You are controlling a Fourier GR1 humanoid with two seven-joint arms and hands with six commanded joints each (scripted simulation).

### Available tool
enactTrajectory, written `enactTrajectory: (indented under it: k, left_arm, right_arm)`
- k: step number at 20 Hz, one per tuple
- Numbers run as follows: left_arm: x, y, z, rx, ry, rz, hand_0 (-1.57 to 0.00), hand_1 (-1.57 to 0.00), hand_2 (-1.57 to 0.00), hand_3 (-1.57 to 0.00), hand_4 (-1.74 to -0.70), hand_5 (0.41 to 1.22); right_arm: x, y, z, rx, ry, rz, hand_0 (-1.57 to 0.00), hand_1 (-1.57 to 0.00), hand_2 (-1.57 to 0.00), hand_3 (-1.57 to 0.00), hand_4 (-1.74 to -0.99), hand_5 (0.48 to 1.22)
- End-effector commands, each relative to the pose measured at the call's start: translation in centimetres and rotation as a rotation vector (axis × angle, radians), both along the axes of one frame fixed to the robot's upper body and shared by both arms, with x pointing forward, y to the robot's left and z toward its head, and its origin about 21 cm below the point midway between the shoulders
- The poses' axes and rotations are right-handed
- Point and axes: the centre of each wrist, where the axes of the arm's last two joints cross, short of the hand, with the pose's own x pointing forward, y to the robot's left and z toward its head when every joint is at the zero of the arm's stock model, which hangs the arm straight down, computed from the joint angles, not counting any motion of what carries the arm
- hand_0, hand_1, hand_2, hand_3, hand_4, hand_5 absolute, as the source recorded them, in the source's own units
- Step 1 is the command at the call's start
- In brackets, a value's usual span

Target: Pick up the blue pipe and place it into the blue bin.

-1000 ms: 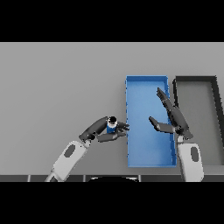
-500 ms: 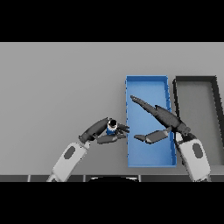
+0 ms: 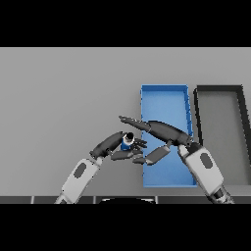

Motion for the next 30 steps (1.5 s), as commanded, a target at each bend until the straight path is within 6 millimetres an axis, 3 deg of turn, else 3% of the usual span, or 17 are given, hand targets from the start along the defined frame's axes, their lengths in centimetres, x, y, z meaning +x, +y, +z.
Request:
enactTrajectory:
  k: [1,5,6,8,9,10,11,12,14,17,20,23,27,28,29,30]
  left_arm:
    - [0.0,0.2,-0.1,-0.006,0.001,-0.009,-1.57,-1.57,-1.57,-1.57,-1.48,1.221]
    - [0.4,0.3,0.1,-0.026,0.036,-0.038,-1.57,-1.57,-1.57,-1.57,-1.46,1.221]
    - [0.2,0.2,-0.5,-0.018,0.026,-0.048,-1.57,-1.57,-1.57,-1.57,-1.45,1.221]
    - [0.4,0.5,-0.2,-0.038,0.017,-0.044,-1.57,-1.57,-1.57,-1.57,-1.46,1.221]
    - [0.3,0.4,-0.5,-0.012,0.033,-0.025,-1.57,-1.57,-1.57,-1.57,-1.51,1.221]
    - [0.5,0.5,-0.4,0.006,0.052,-0.017,-1.57,-1.57,-1.54,-1.30,-1.56,1.221]
    - [0.5,0.3,-0.3,0.009,0.071,-0.011,-1.57,-1.57,-1.53,-1.14,-1.60,1.221]
    - [0.5,0.5,-0.5,0.024,0.080,-0.007,-1.57,-1.57,-1.54,-1.16,-1.63,1.221]
    - [0.7,0.1,-0.2,0.007,0.056,-0.016,-1.57,-1.57,-1.55,-1.23,-1.67,1.221]
    - [0.7,0.2,-0.2,-0.007,0.047,-0.018,-1.57,-1.57,-1.56,-1.33,-1.70,1.221]
    - [0.6,-0.1,-0.1,-0.014,0.048,-0.020,-1.57,-1.57,-1.54,-1.41,-1.72,1.221]
    - [0.8,0.0,-0.1,-0.018,0.016,-0.020,-1.57,-1.57,-1.55,-1.43,-1.73,1.221]
    - [0.6,0.2,-0.1,-0.020,0.025,-0.006,-1.57,-1.57,-1.56,-1.43,-1.73,1.221]
    - [0.7,0.1,0.0,-0.021,0.013,-0.004,-1.57,-1.57,-1.57,-1.26,-1.73,1.221]
    - [0.7,0.2,-0.1,-0.022,-0.004,-0.008,-1.45,-1.37,-1.34,-1.05,-1.63,1.221]
    - [0.7,0.3,0.0,0.006,0.001,-0.015,-1.18,-1.09,-1.07,-0.84,-1.51,1.221]
  right_arm:
    - [0.3,0.6,-0.1,-0.007,0.001,0.019,0.00,0.00,0.00,0.00,-1.195,0.513]
    - [1.4,3.0,0.1,-0.029,0.021,0.077,0.00,0.00,0.00,0.00,-1.208,0.512]
    - [1.7,3.5,0.2,-0.035,0.019,0.090,0.00,-0.01,-0.02,0.00,-1.214,0.511]
    - [2.2,4.1,0.2,-0.054,0.032,0.110,-0.02,-0.11,-0.13,-0.05,-1.222,0.517]
    - [2.1,4.6,0.3,-0.051,0.033,0.130,-0.17,-0.24,-0.25,-0.14,-1.255,0.519]
    - [2.1,5.1,0.4,-0.053,0.036,0.140,-0.40,-0.44,-0.43,-0.31,-1.303,0.520]
    - [2.0,5.3,0.3,-0.050,0.027,0.146,-0.63,-0.65,-0.66,-0.50,-1.383,0.523]
    - [2.4,5.4,0.1,-0.061,0.026,0.140,-0.82,-0.84,-0.84,-0.66,-1.446,0.527]
    - [2.2,5.9,-0.3,0.004,0.028,0.180,-1.09,-1.10,-1.10,-0.90,-1.537,0.600]
    - [2.2,6.2,-0.4,0.050,0.060,0.170,-1.32,-1.33,-1.33,-1.23,-1.481,0.869]
    - [1.9,6.2,-0.6,0.063,0.007,0.188,-1.44,-1.45,-1.45,-1.39,-1.477,1.041]
    - [1.3,6.5,-0.9,0.090,0.035,0.190,-1.51,-1.51,-1.51,-1.48,-1.488,1.129]
    - [1.1,6.2,-0.9,0.110,0.104,0.173,-1.54,-1.55,-1.55,-1.53,-1.494,1.183]
    - [1.1,6.0,-0.9,0.120,0.108,0.167,-1.55,-1.55,-1.55,-1.54,-1.495,1.191]
    - [0.8,6.0,-0.9,0.128,0.096,0.159,-1.55,-1.55,-1.55,-1.55,-1.496,1.197]
    - [0.8,6.4,-1.0,0.129,0.093,0.153,-1.56,-1.56,-1.56,-1.55,-1.496,1.202]
